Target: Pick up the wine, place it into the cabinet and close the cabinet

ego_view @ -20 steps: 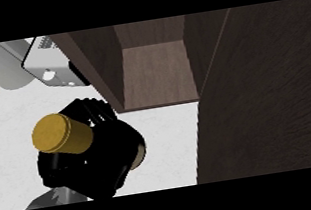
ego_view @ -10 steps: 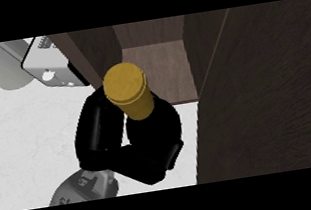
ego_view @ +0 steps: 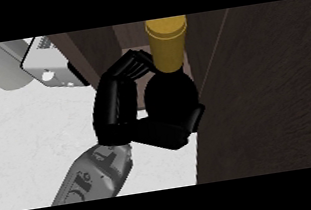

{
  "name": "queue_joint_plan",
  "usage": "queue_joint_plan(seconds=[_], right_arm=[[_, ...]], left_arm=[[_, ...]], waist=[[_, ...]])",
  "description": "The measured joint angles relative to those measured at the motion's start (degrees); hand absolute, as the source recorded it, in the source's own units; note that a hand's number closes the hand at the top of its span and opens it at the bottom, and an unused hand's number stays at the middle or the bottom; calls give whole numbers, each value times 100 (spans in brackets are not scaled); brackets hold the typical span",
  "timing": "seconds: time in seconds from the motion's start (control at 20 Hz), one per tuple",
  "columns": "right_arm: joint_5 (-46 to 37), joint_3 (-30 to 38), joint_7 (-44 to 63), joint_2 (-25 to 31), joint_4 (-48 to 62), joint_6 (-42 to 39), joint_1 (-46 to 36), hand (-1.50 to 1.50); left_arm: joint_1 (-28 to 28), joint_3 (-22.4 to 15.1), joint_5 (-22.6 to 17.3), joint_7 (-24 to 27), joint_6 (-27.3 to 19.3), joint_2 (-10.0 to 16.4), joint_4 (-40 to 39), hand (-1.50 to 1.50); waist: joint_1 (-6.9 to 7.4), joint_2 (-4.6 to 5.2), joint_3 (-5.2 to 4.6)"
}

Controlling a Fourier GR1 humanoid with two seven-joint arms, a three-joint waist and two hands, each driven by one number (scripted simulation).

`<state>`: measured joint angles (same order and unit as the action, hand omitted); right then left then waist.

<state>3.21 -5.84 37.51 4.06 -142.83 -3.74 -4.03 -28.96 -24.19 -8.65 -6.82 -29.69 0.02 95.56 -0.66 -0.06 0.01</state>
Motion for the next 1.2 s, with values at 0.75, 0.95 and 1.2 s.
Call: queue_joint_plan(seconds=[0.75,0.95,1.2], right_arm=[[84,214,56,48,6,-141,-71,-150],[87,222,45,31,4,-140,-76,-150],[85,187,17,10,1,-150,-26,-150]], left_arm=[[-311,-289,-624,1006,-650,-1,-1109,150],[-234,-309,-942,1488,-666,-2,-1385,150],[-139,-243,-810,1853,-473,-1,-1879,150]], waist=[[-12,5,-2],[-12,6,-2],[-2,5,-1]])
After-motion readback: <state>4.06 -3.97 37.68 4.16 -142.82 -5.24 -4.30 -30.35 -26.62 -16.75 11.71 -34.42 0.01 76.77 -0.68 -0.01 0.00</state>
